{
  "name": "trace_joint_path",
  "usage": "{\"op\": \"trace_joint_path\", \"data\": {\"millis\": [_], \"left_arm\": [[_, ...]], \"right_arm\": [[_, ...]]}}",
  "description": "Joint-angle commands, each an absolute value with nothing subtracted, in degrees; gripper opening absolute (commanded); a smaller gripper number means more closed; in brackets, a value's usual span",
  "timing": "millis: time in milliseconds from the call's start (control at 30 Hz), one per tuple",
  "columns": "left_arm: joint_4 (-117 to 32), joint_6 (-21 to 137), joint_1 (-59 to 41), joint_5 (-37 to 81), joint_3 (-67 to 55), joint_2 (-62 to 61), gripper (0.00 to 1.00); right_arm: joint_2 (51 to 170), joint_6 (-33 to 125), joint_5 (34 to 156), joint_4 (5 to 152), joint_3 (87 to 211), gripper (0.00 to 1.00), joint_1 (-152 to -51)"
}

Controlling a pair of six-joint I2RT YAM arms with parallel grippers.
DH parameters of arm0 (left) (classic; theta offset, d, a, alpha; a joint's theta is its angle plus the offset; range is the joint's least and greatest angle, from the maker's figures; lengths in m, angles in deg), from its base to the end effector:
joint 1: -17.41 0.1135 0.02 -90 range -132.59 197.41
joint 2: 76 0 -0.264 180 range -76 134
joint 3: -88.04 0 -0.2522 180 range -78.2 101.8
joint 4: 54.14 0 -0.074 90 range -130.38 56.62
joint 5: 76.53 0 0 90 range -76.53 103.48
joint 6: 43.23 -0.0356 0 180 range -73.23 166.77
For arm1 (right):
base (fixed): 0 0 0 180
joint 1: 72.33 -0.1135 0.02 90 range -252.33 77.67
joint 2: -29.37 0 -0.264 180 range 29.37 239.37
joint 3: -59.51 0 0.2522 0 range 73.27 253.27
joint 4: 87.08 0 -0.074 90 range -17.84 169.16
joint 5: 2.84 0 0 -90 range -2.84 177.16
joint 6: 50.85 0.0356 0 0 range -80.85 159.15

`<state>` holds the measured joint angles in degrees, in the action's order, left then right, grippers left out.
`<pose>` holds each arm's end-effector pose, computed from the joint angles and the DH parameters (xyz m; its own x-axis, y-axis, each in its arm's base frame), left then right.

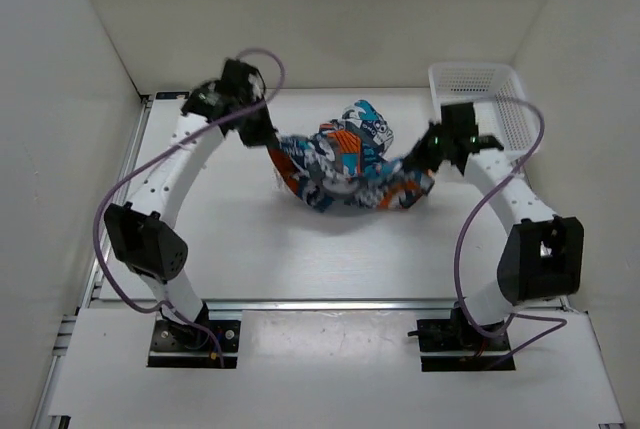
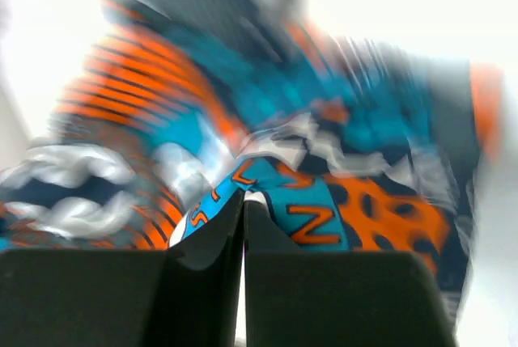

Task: Fold and stack the shorts
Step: Move the shorts to the center of the board, then flatten the shorts out

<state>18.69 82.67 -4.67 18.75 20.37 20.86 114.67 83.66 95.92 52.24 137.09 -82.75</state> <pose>0.3265 -0.1360 0.3507 -0.8785 -0.2737 -0.3915 -0.1171 0.9179 -0.3790 0.3145 0.0633 0.2611 -0.7195 0.5722 -0.3936 0.3172 0.7750 0.5467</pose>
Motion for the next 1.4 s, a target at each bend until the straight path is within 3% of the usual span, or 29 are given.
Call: {"op": "trace_joint_path", "data": {"millis": [0,33,100,167,233,367,433,467,500,533,567,600,667,700,733,833,867,967,1000,1033,1100,1133,1167,1233,1367], "left_arm": [[29.47,77.98,0.35,16.37,38.56,23.30,0.10],[31.14,77.36,2.19,17.16,48.53,25.93,0.10],[34.13,76.56,3.87,19.27,57.03,27.79,0.10],[31.62,76.56,6.76,22.85,55.60,24.21,0.10],[30.29,76.56,8.09,23.49,54.09,21.57,0.10],[27.13,75.51,7.49,25.07,41.46,10.01,0.10],[24.67,76.38,6.53,25.69,26.10,4.54,0.10],[22.92,77.08,5.30,26.30,19.69,-1.23,0.13],[19.33,78.92,5.29,27.52,6.31,-3.99,0.29],[17.47,80.07,5.29,28.32,-0.52,-6.45,0.49],[15.80,81.04,5.29,29.11,-6.85,-8.39,0.65],[15.00,82.35,5.29,29.64,-15.88,-10.24,0.84],[14.99,82.36,5.29,29.65,-20.78,-10.26,0.85],[14.99,82.36,5.29,29.65,-21.93,-10.26,0.86],[14.99,82.36,5.29,28.43,-21.95,-10.26,0.86],[16.22,82.36,5.29,25.35,-19.94,-10.78,0.66],[16.83,82.89,5.29,24.73,-19.92,-10.78,0.40],[17.45,85.34,4.68,24.63,-20.53,-8.85,0.17],[16.93,86.22,4.67,25.51,-21.58,-8.07,0.15],[15.01,87.19,3.19,26.65,-22.73,-7.54,0.19],[12.19,90.87,1.17,29.82,-26.15,-6.75,0.41],[10.78,92.37,-0.06,29.82,-26.95,-6.04,0.57],[9.46,93.69,-2.51,29.82,-26.96,-4.12,0.85],[6.47,96.60,-4.29,29.03,-27.66,-0.87,0.93],[4.88,97.21,-6.31,26.84,-23.10,10.28,0.94]], "right_arm": [[116.46,77.92,94.72,48.43,157.24,0.00,-82.53],[117.95,77.21,94.20,47.18,167.04,0.00,-82.53],[119.28,75.89,94.19,44.28,175.98,0.00,-81.92],[119.81,73.61,94.80,40.24,185.28,0.00,-81.91],[117.38,71.51,94.11,37.95,186.83,0.00,-81.91],[107.36,69.48,92.18,40.30,173.51,0.00,-81.91],[99.47,69.47,90.86,41.71,158.28,0.00,-81.91],[96.81,70.34,89.55,43.02,152.61,0.00,-81.91],[94.26,70.87,88.93,43.56,147.07,0.04,-81.91],[89.80,70.88,88.05,43.56,141.79,0.13,-82.61],[87.84,72.10,87.35,43.56,132.34,0.41,-82.61],[86.17,72.11,87.34,43.56,128.25,0.53,-82.61],[82.73,73.08,86.72,41.99,122.43,0.77,-82.61],[81.94,73.60,85.51,39.28,119.80,0.78,-82.61],[80.71,74.21,84.45,37.95,119.77,0.79,-82.61],[79.56,74.75,80.40,34.07,120.72,0.68,-82.09],[79.56,74.75,79.79,33.55,121.34,0.50,-82.09],[80.09,76.50,78.55,31.96,123.10,0.15,-81.56],[80.78,77.37,79.33,31.96,123.11,0.10,-81.56],[81.66,77.38,80.21,31.96,123.11,0.08,-81.56],[83.15,78.09,82.41,32.57,121.19,0.10,-81.56],[83.16,78.78,84.85,34.23,120.39,0.12,-81.56],[83.94,79.40,86.27,35.11,119.51,0.18,-81.04],[84.57,80.10,89.17,37.05,117.67,0.30,-80.08],[86.93,80.72,97.08,41.26,113.10,0.51,-76.12]]}}
